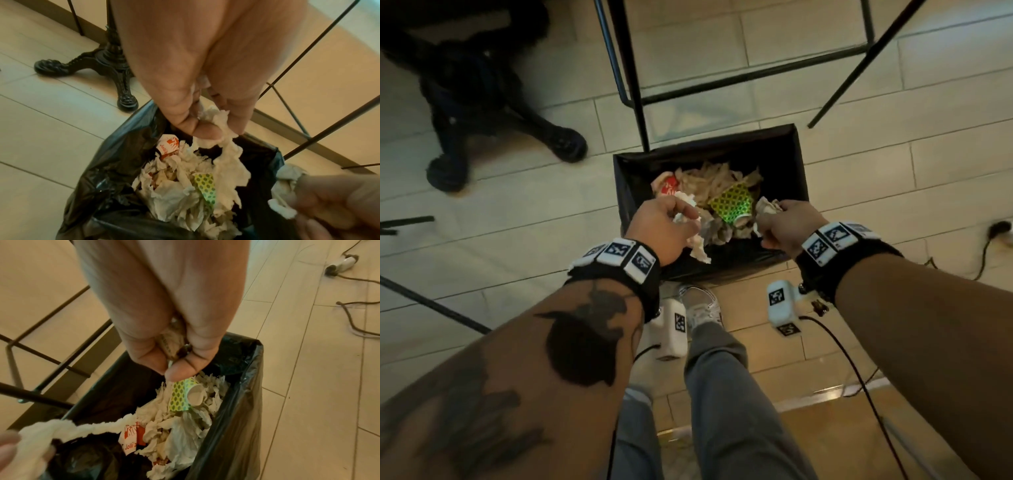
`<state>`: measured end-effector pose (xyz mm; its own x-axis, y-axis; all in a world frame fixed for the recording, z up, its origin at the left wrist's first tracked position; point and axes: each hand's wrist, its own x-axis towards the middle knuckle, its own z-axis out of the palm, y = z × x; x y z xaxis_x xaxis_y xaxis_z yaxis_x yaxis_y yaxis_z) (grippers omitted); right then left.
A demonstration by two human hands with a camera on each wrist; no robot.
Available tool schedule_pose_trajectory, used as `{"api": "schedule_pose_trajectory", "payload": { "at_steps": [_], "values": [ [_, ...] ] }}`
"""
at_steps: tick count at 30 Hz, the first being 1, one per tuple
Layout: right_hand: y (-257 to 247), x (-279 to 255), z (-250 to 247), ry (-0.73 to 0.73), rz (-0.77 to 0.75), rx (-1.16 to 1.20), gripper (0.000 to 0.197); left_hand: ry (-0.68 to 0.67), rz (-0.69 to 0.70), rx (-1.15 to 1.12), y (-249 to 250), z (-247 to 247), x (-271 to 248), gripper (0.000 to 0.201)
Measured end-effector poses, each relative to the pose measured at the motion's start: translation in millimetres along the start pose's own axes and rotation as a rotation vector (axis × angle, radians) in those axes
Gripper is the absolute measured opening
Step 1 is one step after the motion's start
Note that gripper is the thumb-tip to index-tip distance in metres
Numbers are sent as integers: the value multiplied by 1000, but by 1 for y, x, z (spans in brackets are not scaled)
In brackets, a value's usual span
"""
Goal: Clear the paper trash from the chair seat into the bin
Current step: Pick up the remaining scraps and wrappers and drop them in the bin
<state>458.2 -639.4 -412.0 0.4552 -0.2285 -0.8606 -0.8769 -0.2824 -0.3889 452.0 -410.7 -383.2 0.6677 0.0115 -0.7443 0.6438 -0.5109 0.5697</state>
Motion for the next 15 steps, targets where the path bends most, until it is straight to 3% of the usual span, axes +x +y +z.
{"api": "schedule_pose_trajectory", "payload": {
  "at_steps": [2, 5, 7, 10, 15],
  "values": [
    [1, 16, 4, -18, 15, 111, 24, -39, -14, -67, -4, 8, 15, 26],
    [6, 35, 10, -63, 74, 187, 82, -124, -93, -117, -9, 13, 26, 68],
    [10, 38, 14, -96, 113, 220, 101, -169, -133, -81, -13, 13, 26, 83],
    [21, 35, 16, -93, 127, 195, 99, -182, -160, -81, -24, 9, 18, 90],
    [40, 8, 11, -102, 10, -55, 71, -133, -178, -171, -41, -6, -24, 94]
  ]
}}
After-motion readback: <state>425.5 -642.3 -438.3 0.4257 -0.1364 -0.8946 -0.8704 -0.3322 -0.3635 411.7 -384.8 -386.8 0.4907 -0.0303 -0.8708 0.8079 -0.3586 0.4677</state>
